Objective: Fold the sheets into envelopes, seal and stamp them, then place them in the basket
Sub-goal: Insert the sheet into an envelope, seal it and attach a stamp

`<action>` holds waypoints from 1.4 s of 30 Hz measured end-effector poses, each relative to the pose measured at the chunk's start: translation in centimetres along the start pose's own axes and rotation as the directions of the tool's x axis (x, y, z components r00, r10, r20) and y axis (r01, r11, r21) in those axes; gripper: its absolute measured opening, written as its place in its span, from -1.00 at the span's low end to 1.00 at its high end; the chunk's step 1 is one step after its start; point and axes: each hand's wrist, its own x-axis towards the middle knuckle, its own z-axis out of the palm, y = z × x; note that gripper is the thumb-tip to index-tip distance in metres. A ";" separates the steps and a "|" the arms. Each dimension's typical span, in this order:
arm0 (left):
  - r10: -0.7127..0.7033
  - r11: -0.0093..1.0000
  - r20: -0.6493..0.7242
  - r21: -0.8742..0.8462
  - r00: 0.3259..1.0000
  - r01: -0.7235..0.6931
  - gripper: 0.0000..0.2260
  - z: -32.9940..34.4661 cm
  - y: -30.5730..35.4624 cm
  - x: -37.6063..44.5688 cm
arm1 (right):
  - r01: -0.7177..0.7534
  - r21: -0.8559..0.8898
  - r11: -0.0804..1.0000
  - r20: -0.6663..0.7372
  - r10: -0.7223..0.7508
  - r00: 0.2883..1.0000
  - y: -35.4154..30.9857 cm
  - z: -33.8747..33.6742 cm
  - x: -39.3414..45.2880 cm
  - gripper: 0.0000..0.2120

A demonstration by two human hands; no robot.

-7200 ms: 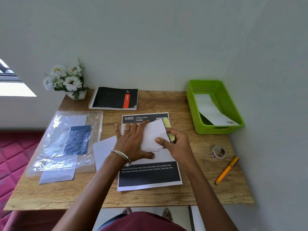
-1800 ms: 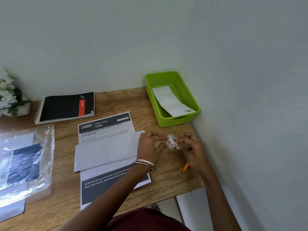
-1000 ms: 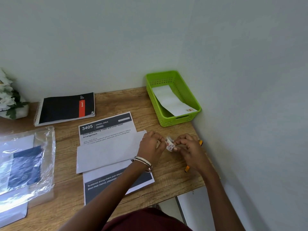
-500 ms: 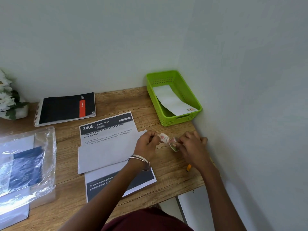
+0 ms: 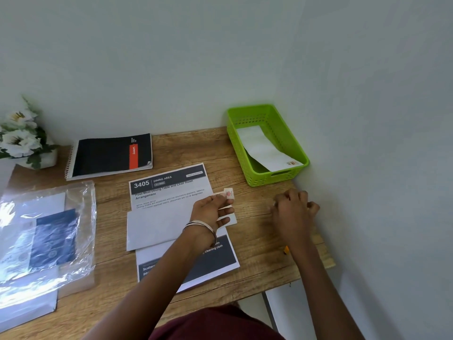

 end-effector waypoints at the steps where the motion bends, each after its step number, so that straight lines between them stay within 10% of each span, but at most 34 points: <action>1: -0.021 1.000 -0.006 -0.021 1.000 0.021 -0.91 -0.1 0.0 0.1 | -0.017 0.193 0.981 0.033 0.011 0.999 -0.8 -0.5 -0.2 -0.80; 3: -0.059 0.997 -0.022 -0.048 0.998 0.057 -0.90 -0.4 0.0 0.2 | -0.059 0.678 0.732 0.098 -0.010 0.995 -2.8 -1.5 -0.8 -0.76; 6: -0.098 0.992 -0.036 -0.086 0.995 0.095 -0.90 -0.5 -0.1 0.1 | -0.168 0.933 0.318 0.198 -0.065 0.978 -5.7 -2.3 -1.9 -0.75; 15: -0.153 0.986 -0.067 -0.078 0.986 0.148 -0.90 -1.0 -1.7 -0.6 | -0.332 0.943 0.019 0.331 0.067 0.941 -9.2 -0.5 -2.2 -0.94; 20: 0.195 0.945 -0.152 0.295 0.969 -0.144 -0.90 -3.0 -1.3 -0.1 | -0.361 0.927 0.103 0.351 0.104 0.931 -8.6 0.4 -0.6 -0.94; 24: 0.550 0.566 0.021 0.726 0.835 -0.391 -0.93 -4.1 -0.7 1.5 | -0.382 0.885 0.267 0.357 0.139 0.924 -8.4 2.0 1.0 -0.84; 31: 0.586 0.222 0.252 0.864 0.770 -0.451 -0.85 -5.2 -2.7 5.2 | -0.239 0.841 0.485 0.262 0.022 0.965 -8.9 3.3 2.7 -0.76; 42: 0.622 0.158 0.206 0.912 0.755 -0.379 -0.80 -4.8 -2.9 5.7 | -0.080 0.761 0.644 0.131 -0.031 0.991 -9.5 4.4 2.9 -0.64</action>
